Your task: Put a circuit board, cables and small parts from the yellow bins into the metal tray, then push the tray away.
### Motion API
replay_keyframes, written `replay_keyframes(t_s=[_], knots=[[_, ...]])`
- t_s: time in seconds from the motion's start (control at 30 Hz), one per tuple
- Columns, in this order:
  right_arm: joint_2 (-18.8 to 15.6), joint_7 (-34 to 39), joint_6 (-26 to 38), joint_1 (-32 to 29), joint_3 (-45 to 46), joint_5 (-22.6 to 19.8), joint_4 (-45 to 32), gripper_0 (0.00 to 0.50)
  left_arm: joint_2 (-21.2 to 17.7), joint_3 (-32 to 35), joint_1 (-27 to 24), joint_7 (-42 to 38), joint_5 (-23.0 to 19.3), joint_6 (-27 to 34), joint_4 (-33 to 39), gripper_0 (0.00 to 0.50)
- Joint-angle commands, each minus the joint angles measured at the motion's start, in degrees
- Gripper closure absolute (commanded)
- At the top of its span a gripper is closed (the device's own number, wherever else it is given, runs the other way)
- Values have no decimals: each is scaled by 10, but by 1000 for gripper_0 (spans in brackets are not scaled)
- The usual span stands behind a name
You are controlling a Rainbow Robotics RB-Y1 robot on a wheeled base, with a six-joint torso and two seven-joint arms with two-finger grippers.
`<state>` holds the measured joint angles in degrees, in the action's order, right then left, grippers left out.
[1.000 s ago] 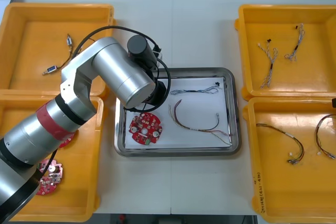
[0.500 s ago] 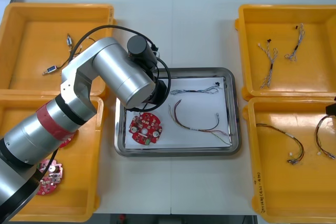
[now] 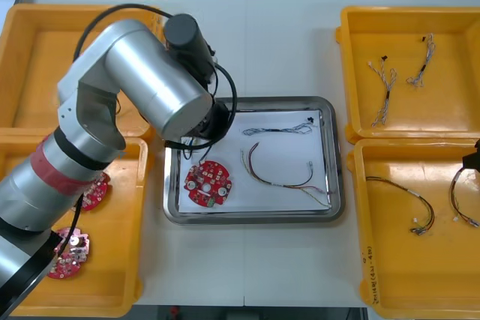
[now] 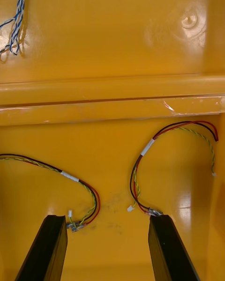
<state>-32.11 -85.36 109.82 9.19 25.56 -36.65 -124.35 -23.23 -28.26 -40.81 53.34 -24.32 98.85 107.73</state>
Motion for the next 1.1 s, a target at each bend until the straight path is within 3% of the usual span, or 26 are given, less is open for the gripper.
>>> replay_keyframes(t_s=[0.03,0.17,0.37,0.83,1.0,1.1], knots=[[5,25,2,-11,-5,4,-4,0,-6,69,-14,-15,-29,51,55,0],[5,25,2,-12,-2,3,-4,0,-16,117,-13,24,-41,111,82,0],[5,25,2,-13,-2,0,-4,0,-32,183,-8,81,-62,111,102,0],[-3,19,2,-13,-2,-7,-22,0,-113,305,77,200,-109,111,140,0],[-10,19,2,-13,-10,-23,-47,0,-140,347,104,219,-125,111,145,0],[-25,27,2,-12,-27,-61,-65,0,-154,371,128,221,-129,111,145,0]])
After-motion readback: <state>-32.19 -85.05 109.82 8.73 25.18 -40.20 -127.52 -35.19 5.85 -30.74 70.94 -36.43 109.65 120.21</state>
